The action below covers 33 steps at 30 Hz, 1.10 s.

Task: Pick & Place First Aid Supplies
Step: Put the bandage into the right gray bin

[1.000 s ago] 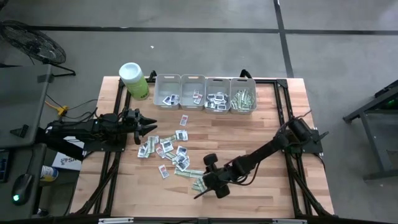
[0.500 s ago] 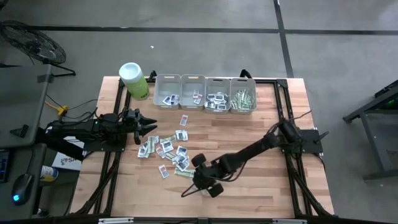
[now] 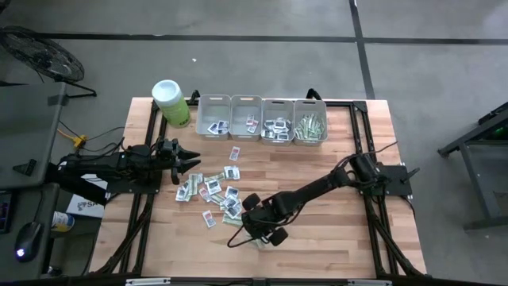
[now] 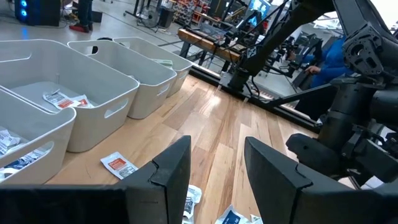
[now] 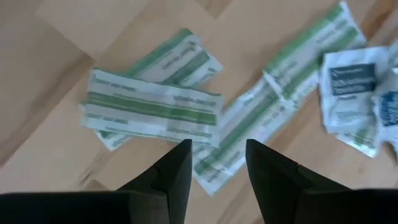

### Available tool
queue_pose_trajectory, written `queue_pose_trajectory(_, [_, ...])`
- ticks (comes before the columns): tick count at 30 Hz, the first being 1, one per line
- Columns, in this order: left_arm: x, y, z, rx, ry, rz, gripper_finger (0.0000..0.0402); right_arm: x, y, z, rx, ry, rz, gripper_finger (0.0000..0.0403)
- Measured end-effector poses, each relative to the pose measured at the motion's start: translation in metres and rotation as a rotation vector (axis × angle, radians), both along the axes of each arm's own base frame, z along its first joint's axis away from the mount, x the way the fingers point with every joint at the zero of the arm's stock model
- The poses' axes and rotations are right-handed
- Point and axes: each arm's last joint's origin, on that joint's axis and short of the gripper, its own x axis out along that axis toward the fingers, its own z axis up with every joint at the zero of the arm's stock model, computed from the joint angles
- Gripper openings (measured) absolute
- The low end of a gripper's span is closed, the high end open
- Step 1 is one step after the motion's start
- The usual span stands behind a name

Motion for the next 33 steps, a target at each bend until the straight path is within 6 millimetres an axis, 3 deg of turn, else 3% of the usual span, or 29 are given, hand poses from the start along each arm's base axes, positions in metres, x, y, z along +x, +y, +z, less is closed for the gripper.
queue_pose_trajectory(14, [0.0,0.0,0.0,0.0,0.0,0.0,0.015,0.006,-0.009,0.001,0.087,0.0,0.006,0.0144])
queue_pose_trajectory(18, [0.0,0.0,0.0,0.0,0.0,0.0,0.015,0.016,-0.01,-0.002,0.108,0.032,-0.002,0.0144])
queue_pose_trajectory(24, [0.0,0.0,0.0,0.0,0.0,0.001,0.015,0.029,-0.008,0.011,0.104,0.032,0.004,0.0144])
queue_pose_trajectory(29, [0.0,0.0,0.0,0.0,0.0,0.0,0.015,0.029,-0.013,0.01,0.102,0.06,-0.003,0.0144])
queue_pose_trajectory(33, [0.0,0.0,0.0,0.0,0.0,0.0,0.015,0.032,-0.017,-0.006,0.109,0.102,-0.011,0.0144])
